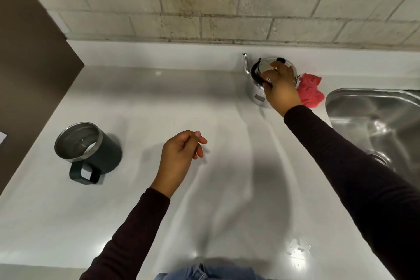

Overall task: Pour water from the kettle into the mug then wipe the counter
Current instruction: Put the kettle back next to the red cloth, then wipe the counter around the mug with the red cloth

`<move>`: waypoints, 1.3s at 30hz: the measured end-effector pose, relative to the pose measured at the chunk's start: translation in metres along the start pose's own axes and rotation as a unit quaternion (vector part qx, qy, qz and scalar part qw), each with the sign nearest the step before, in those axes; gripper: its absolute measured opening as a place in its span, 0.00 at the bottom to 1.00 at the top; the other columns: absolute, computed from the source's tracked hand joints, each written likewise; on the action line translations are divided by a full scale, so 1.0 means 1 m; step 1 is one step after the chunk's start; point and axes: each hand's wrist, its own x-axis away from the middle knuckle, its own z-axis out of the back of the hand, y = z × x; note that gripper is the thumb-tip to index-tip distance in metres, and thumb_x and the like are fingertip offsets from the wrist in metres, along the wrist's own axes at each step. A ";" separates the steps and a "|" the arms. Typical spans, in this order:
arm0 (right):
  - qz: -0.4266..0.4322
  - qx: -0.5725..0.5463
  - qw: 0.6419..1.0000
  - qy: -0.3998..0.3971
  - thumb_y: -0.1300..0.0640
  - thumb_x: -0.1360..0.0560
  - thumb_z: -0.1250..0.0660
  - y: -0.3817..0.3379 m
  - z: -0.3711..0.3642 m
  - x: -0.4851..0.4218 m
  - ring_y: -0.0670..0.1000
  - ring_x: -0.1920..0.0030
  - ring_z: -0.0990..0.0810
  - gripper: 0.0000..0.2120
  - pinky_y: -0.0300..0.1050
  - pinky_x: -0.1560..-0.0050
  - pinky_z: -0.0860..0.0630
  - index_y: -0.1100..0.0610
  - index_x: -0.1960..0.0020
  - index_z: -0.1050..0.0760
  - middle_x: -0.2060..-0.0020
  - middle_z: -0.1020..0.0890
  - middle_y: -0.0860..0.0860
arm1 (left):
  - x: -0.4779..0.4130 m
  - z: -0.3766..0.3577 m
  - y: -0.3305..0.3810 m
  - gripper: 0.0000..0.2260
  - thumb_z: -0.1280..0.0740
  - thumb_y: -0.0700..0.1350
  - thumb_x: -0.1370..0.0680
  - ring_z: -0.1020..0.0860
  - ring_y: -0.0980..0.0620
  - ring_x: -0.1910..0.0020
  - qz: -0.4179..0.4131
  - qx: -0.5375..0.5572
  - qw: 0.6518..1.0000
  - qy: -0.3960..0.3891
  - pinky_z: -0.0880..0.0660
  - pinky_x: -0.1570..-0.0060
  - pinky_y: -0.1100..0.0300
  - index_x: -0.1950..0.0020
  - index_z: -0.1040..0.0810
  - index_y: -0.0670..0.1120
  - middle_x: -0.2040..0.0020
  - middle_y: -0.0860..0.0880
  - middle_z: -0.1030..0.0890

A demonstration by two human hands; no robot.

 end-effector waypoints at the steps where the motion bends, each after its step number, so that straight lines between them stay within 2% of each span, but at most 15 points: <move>1: 0.002 -0.005 1.000 0.015 0.65 0.27 0.36 -0.006 0.002 0.010 0.66 0.34 0.33 0.12 0.60 0.29 0.40 0.63 0.45 0.22 0.36 0.28 0.63 | 0.001 0.001 -0.001 0.15 0.39 0.46 0.21 0.27 0.60 0.74 0.001 -0.002 1.000 -0.007 0.29 0.68 0.71 0.66 0.19 0.52 0.74 0.55 0.22; 3: -0.001 -0.010 0.999 0.053 0.63 0.28 0.35 -0.016 0.004 0.030 0.63 0.39 0.29 0.10 0.56 0.37 0.35 0.60 0.47 0.21 0.41 0.23 0.60 | 0.002 0.000 -0.002 0.15 0.39 0.46 0.21 0.28 0.60 0.73 0.003 -0.003 1.000 -0.015 0.29 0.67 0.71 0.65 0.19 0.51 0.74 0.55 0.22; 7: -0.055 -0.005 0.994 0.090 0.62 0.27 0.35 -0.014 0.004 0.072 0.60 0.46 0.27 0.08 0.53 0.45 0.35 0.58 0.51 0.21 0.49 0.20 0.56 | 0.003 -0.011 -0.006 0.15 0.39 0.46 0.21 0.27 0.61 0.73 0.007 -0.010 0.999 -0.043 0.29 0.68 0.71 0.65 0.19 0.52 0.74 0.55 0.21; 11: -0.139 -0.009 0.987 0.078 0.62 0.27 0.37 0.020 0.009 0.085 0.59 0.46 0.26 0.09 0.52 0.46 0.33 0.59 0.49 0.22 0.50 0.19 0.57 | 0.005 -0.033 -0.009 0.15 0.39 0.46 0.21 0.28 0.60 0.74 0.016 -0.020 0.997 -0.070 0.29 0.68 0.71 0.65 0.19 0.52 0.74 0.55 0.22; 13: -0.172 -0.021 0.983 0.067 0.65 0.28 0.38 0.045 0.014 0.076 0.60 0.44 0.26 0.11 0.53 0.43 0.30 0.62 0.47 0.23 0.47 0.20 0.59 | 0.004 -0.046 -0.010 0.15 0.39 0.46 0.21 0.28 0.60 0.74 0.022 -0.025 0.996 -0.078 0.30 0.67 0.71 0.65 0.20 0.51 0.75 0.55 0.22; 14: -0.184 -0.044 0.980 0.059 0.67 0.28 0.39 0.055 0.016 0.067 0.59 0.43 0.26 0.13 0.50 0.42 0.28 0.63 0.45 0.23 0.46 0.21 0.60 | 0.004 -0.049 -0.010 0.15 0.39 0.46 0.21 0.28 0.60 0.74 0.023 -0.027 0.996 -0.079 0.30 0.67 0.71 0.65 0.20 0.51 0.75 0.55 0.22; 16: -0.216 -0.109 0.969 0.049 0.67 0.26 0.41 0.076 0.020 0.045 0.49 0.48 0.22 0.14 0.37 0.46 0.27 0.63 0.42 0.26 0.51 0.21 0.56 | 0.004 -0.057 -0.010 0.15 0.39 0.46 0.21 0.28 0.60 0.74 0.026 -0.034 0.996 -0.082 0.30 0.67 0.71 0.65 0.19 0.50 0.75 0.56 0.22; 17: -0.247 -0.147 0.958 0.029 0.65 0.24 0.40 0.083 0.020 0.033 0.45 0.52 0.22 0.11 0.35 0.50 0.26 0.61 0.42 0.29 0.54 0.22 0.52 | 0.003 -0.061 -0.010 0.14 0.39 0.46 0.21 0.28 0.60 0.74 0.024 -0.037 0.996 -0.083 0.30 0.67 0.71 0.64 0.19 0.49 0.75 0.56 0.22; 18: -0.262 -0.158 0.952 0.003 0.62 0.24 0.38 0.094 0.016 0.023 0.46 0.53 0.21 0.09 0.38 0.50 0.25 0.58 0.44 0.31 0.55 0.25 0.51 | 0.004 -0.065 -0.011 0.14 0.39 0.46 0.21 0.28 0.59 0.74 0.025 -0.039 0.995 -0.084 0.30 0.67 0.71 0.64 0.19 0.49 0.75 0.55 0.22; 20: -0.247 -0.115 0.960 -0.059 0.60 0.28 0.34 0.111 0.010 0.012 0.56 0.45 0.22 0.13 0.50 0.42 0.23 0.55 0.45 0.30 0.47 0.25 0.54 | 0.005 -0.070 -0.012 0.14 0.39 0.46 0.21 0.28 0.59 0.74 0.024 -0.043 0.995 -0.081 0.30 0.67 0.71 0.64 0.20 0.49 0.75 0.55 0.22; 22: -0.243 -0.074 0.963 -0.089 0.60 0.27 0.35 0.118 0.002 0.006 0.60 0.40 0.23 0.13 0.55 0.38 0.25 0.60 0.43 0.24 0.42 0.22 0.60 | 0.004 -0.073 -0.012 0.14 0.39 0.46 0.21 0.28 0.59 0.74 0.025 -0.045 0.996 -0.074 0.30 0.67 0.71 0.65 0.20 0.49 0.75 0.55 0.22; 27: -0.210 0.057 0.975 -0.036 0.55 0.24 0.44 0.094 0.002 0.015 0.65 0.52 0.20 0.12 0.55 0.51 0.21 0.59 0.46 0.26 0.49 0.19 0.63 | 0.003 -0.068 -0.010 0.15 0.39 0.45 0.21 0.28 0.60 0.74 0.027 -0.037 0.997 -0.059 0.29 0.68 0.71 0.65 0.20 0.50 0.74 0.55 0.22; 31: -0.180 0.052 0.982 0.013 0.56 0.23 0.43 0.062 0.000 0.064 0.65 0.54 0.22 0.12 0.54 0.56 0.23 0.64 0.54 0.26 0.53 0.20 0.65 | 0.005 -0.052 -0.009 0.15 0.39 0.45 0.20 0.28 0.60 0.73 0.016 -0.030 0.998 -0.047 0.29 0.68 0.71 0.65 0.20 0.51 0.74 0.55 0.22; 35: -0.157 -0.025 0.987 -0.031 0.63 0.32 0.35 0.005 -0.009 0.113 0.62 0.59 0.24 0.05 0.48 0.61 0.28 0.66 0.63 0.26 0.59 0.21 0.64 | 0.009 -0.022 -0.008 0.17 0.39 0.45 0.20 0.28 0.60 0.73 0.008 -0.021 0.999 -0.035 0.29 0.68 0.71 0.67 0.20 0.54 0.74 0.55 0.22; 39: -0.098 -0.071 0.988 -0.092 0.61 0.36 0.29 -0.058 -0.027 0.151 0.60 0.55 0.25 0.10 0.50 0.57 0.27 0.64 0.58 0.23 0.55 0.21 0.62 | 0.018 0.017 -0.010 0.17 0.39 0.46 0.20 0.27 0.60 0.73 -0.001 -0.033 0.999 -0.012 0.28 0.67 0.71 0.67 0.20 0.56 0.73 0.54 0.22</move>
